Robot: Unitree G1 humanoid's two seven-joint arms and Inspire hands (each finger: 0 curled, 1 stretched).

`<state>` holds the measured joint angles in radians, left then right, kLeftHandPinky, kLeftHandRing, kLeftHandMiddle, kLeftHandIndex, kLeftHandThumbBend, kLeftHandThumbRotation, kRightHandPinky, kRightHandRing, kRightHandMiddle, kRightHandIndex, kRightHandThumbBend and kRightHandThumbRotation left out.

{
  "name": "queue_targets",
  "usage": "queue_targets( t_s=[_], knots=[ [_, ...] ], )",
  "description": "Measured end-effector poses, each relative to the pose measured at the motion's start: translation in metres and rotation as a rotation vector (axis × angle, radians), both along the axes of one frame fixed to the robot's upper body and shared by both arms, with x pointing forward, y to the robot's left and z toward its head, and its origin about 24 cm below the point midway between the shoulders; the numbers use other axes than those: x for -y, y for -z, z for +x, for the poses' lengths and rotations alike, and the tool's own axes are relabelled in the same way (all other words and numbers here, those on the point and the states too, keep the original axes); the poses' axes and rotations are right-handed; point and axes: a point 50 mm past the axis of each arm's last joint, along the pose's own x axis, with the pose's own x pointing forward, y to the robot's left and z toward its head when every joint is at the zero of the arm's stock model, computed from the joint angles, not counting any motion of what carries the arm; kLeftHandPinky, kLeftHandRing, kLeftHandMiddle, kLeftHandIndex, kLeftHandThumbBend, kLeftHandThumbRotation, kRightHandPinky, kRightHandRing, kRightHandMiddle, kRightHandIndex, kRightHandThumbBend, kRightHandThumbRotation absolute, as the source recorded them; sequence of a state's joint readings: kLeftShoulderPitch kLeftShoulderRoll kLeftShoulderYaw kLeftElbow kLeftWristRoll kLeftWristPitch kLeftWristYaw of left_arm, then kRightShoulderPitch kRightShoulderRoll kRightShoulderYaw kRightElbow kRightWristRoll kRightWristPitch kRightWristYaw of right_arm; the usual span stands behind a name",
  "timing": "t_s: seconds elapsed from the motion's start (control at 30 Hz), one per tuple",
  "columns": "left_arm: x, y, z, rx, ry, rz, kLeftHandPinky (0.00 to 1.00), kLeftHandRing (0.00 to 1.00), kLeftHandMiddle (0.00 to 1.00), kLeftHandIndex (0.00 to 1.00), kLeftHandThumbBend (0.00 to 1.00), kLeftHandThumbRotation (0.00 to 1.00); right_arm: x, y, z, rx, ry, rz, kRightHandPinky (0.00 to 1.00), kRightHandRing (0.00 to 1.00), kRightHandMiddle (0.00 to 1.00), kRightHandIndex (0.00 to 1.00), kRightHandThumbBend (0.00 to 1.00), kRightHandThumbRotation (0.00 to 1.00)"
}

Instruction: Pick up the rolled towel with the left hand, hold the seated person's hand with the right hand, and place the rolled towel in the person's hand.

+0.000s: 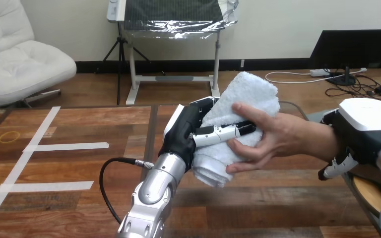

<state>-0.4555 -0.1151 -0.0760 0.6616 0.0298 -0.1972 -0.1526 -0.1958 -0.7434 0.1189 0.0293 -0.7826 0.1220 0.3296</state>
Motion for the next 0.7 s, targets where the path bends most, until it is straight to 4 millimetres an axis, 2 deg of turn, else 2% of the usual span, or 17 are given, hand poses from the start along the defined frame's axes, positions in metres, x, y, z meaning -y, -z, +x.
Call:
queue_targets(
  t_s=[0.43,0.7],
  knots=[
    [-0.0008,0.0002,-0.0004,0.001,0.041,0.006,0.39,0.46,0.53,0.58,0.59,0.05,-0.0018,-0.0007,-0.0002,-0.003,-0.012,0.004,0.74,0.87,0.93,0.91,0.87,0.06],
    [-0.0020,0.0001,-0.0005,0.017,0.069,0.060,0.48,0.55,0.62,0.66,0.60,0.10,-0.0030,-0.0010,-0.0005,-0.002,-0.020,0.016,0.79,0.91,0.96,0.92,0.87,0.04]
  ],
)
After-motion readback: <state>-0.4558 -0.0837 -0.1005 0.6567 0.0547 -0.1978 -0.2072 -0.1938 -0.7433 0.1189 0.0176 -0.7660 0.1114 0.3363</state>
